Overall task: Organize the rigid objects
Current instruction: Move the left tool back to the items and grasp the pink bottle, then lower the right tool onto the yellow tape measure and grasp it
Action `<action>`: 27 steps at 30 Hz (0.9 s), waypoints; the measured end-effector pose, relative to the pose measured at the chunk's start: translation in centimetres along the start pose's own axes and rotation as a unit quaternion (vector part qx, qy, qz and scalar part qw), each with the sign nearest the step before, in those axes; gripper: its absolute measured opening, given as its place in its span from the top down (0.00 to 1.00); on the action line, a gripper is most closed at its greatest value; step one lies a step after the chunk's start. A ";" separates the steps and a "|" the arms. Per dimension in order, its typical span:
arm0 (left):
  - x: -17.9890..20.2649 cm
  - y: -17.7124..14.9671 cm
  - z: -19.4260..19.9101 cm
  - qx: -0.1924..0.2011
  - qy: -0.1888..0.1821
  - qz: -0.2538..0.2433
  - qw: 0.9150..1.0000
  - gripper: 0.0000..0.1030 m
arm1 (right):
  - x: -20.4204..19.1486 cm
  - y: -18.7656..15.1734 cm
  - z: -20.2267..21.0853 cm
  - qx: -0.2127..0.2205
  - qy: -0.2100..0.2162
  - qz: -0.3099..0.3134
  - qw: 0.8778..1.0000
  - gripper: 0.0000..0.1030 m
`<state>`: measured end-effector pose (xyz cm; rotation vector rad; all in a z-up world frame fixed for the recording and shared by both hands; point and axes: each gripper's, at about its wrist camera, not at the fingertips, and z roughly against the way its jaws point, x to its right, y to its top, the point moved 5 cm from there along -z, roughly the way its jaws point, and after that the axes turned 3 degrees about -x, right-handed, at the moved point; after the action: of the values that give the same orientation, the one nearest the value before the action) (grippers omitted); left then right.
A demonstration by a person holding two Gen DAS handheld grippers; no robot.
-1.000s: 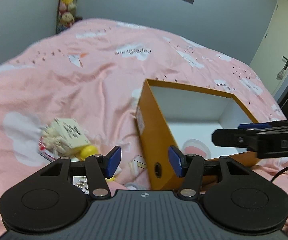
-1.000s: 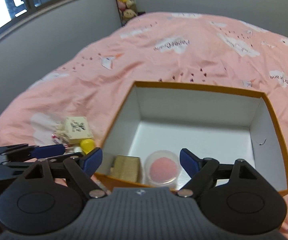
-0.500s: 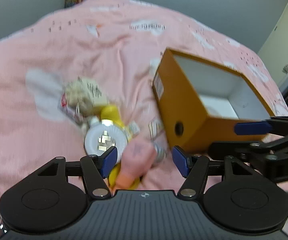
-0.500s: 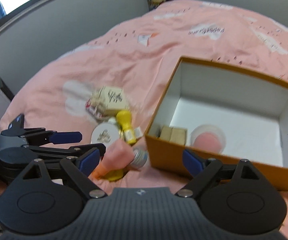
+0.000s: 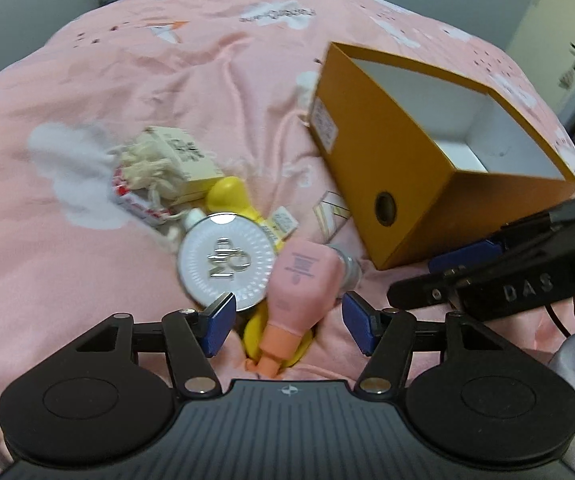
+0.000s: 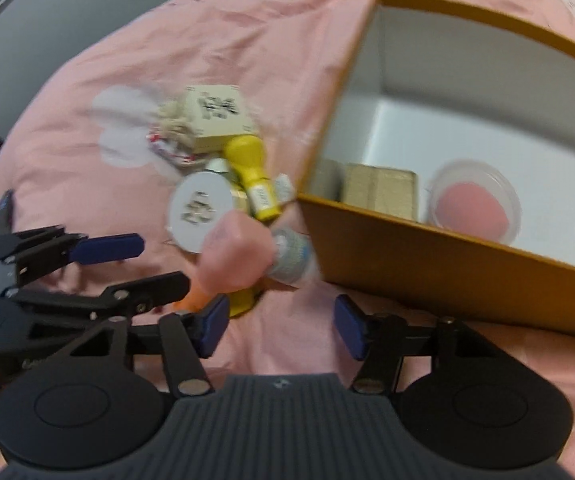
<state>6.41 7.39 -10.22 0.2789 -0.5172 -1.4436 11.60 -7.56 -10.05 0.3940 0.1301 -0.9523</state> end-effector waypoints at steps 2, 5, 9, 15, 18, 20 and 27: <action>0.7 0.1 -0.7 -0.004 0.008 -0.027 1.000 0.30 | 0.7 0.0 -0.2 -0.005 0.000 -0.015 1.000 0.48; 1.4 0.4 -2.1 -0.016 0.018 -0.059 0.998 0.29 | 1.2 -0.1 -0.5 -0.009 0.007 -0.026 1.000 0.49; 1.7 0.5 -3.8 -0.030 0.023 -0.079 0.996 0.29 | 1.3 0.0 -0.7 -0.008 0.011 -0.027 1.000 0.49; 3.1 0.4 -5.3 -0.030 0.066 -0.138 0.988 0.29 | 1.8 0.0 -0.9 -0.009 0.019 -0.037 0.999 0.48; 3.6 0.4 -5.6 -0.025 0.077 -0.157 0.984 0.36 | 1.8 0.0 -1.2 -0.010 0.021 -0.039 0.999 0.48; 3.9 0.3 -5.7 -0.026 0.080 -0.168 0.982 0.41 | 1.8 0.0 -1.2 -0.010 0.023 -0.038 0.999 0.48; 3.4 0.3 -4.4 -0.005 0.083 -0.141 0.987 0.42 | 1.5 0.0 -1.0 -0.007 0.027 -0.032 0.999 0.48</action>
<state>9.02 3.57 -13.25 0.4746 -0.3435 -1.6782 12.51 -8.34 -11.42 0.4042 0.1994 -1.0027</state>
